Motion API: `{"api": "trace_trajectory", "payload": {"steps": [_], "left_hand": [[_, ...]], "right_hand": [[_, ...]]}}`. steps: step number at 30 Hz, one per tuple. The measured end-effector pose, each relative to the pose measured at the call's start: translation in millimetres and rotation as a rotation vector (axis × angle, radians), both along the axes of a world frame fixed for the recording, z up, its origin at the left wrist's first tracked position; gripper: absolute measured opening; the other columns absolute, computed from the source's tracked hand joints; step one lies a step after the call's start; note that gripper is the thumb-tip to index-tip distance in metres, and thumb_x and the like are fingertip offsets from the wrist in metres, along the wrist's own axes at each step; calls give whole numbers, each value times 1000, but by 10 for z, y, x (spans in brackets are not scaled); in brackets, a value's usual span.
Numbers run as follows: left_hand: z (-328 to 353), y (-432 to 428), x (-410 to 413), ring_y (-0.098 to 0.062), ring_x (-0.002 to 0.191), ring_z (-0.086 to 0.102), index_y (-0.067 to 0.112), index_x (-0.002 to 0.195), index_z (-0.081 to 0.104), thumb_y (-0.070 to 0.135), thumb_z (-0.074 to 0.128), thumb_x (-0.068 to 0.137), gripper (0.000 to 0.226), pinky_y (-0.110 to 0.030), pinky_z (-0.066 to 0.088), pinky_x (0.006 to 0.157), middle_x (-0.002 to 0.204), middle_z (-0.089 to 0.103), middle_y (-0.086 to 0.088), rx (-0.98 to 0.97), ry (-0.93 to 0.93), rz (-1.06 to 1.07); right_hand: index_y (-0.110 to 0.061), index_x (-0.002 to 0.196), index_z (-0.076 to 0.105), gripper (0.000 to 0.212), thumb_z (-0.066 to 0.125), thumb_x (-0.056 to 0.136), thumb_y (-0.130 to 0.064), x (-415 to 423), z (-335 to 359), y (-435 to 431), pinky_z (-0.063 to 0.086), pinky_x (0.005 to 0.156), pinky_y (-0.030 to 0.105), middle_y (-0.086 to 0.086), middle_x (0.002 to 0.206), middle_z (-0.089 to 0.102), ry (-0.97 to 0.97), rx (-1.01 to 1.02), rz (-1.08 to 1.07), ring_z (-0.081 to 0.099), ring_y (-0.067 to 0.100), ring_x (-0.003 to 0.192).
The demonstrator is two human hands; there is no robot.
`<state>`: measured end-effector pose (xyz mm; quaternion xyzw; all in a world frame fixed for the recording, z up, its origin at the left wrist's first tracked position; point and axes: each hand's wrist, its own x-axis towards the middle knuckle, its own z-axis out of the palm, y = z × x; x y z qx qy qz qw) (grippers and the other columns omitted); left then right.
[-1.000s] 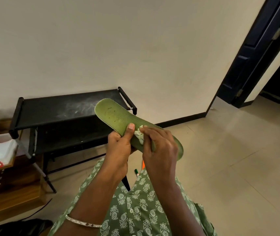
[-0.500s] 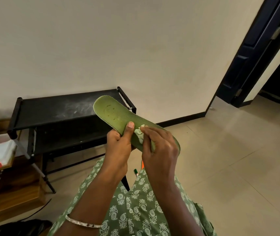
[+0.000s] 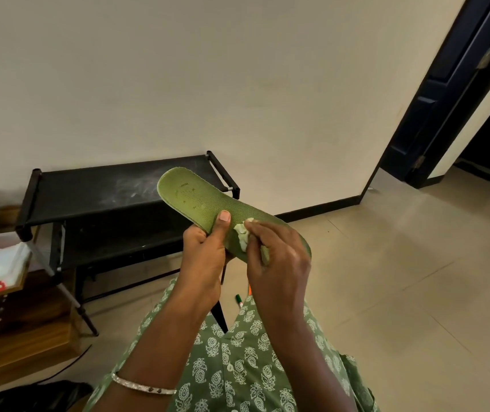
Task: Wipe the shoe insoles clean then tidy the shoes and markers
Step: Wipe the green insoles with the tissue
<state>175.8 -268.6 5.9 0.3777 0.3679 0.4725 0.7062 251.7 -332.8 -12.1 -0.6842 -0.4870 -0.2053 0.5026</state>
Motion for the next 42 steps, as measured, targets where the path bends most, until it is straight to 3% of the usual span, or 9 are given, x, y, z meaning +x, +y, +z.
{"api": "trace_trajectory", "payload": {"steps": [3, 6, 10, 16, 22, 30, 34, 38, 42], "left_hand": [[4, 48, -31, -26, 101, 71, -3, 129, 50, 29, 64, 96, 48, -37, 62, 75, 118, 68, -20, -39, -11, 16], [10, 86, -44, -20, 99, 71, 0, 129, 51, 28, 65, 95, 46, -37, 61, 79, 119, 70, -14, -70, -33, 30], [3, 93, -45, -23, 101, 71, 0, 130, 53, 27, 62, 97, 43, -38, 61, 82, 118, 70, -16, -96, -52, 35], [1, 128, -82, -21, 82, 71, -1, 123, 56, 24, 61, 98, 36, -42, 60, 79, 97, 73, -10, -91, -81, 44], [0, 201, -140, -15, 75, 71, 12, 108, 56, 20, 64, 96, 17, -40, 58, 73, 85, 73, -2, -149, -154, 45], [-34, 243, -155, -14, 74, 71, 17, 98, 66, 29, 68, 92, 14, -38, 58, 77, 76, 75, 3, -171, -241, 24], [-14, 170, -116, -18, 93, 72, 20, 102, 70, 38, 68, 91, 21, -41, 56, 91, 96, 77, 0, -150, -286, -11], [-25, 131, -119, -26, 115, 67, 17, 111, 75, 42, 56, 98, 35, -53, 46, 107, 121, 72, -8, -71, -349, -104], [-31, 169, -156, -32, 131, 54, 11, 139, 56, 50, 42, 102, 55, -54, 40, 112, 136, 61, -19, -66, -458, -175]], "right_hand": [[-12, 104, 77, 20, 73, 85, -5, 152, -61, -22, 53, 83, 25, 0, 100, 74, 60, -23, -11, 65, 15, 90], [-14, 104, 76, 19, 71, 87, -7, 254, -116, -30, 58, 76, 39, -1, 99, 74, 165, -39, -5, 68, 15, 86], [-14, 103, 75, 17, 69, 88, -9, 87, -60, -17, 57, 75, 35, -2, 99, 72, 135, -17, 22, 66, 15, 88], [-13, 101, 76, 19, 74, 84, -6, -62, -18, -6, 52, 76, 21, -2, 98, 73, 0, -11, 71, 64, 12, 89], [-16, 104, 76, 20, 72, 86, -9, 329, -148, -55, 57, 72, 40, -3, 97, 74, 173, -71, -23, 66, 15, 84], [-28, 102, 75, 18, 71, 87, -20, 435, -97, -86, 56, 81, 35, -15, 99, 72, 392, -2, 33, 64, 7, 99], [-28, 100, 76, 19, 74, 86, -16, 297, -90, -65, 52, 65, 20, -13, 97, 72, 448, 14, 86, 65, 5, 92], [-25, 99, 76, 19, 76, 83, -14, 172, -100, -29, 54, 66, 37, -12, 93, 69, 322, 13, 83, 60, 10, 89], [-24, 99, 76, 21, 80, 80, -17, 78, -102, -34, 49, 76, 38, -13, 93, 71, 194, -63, 79, 58, 14, 94]]}}
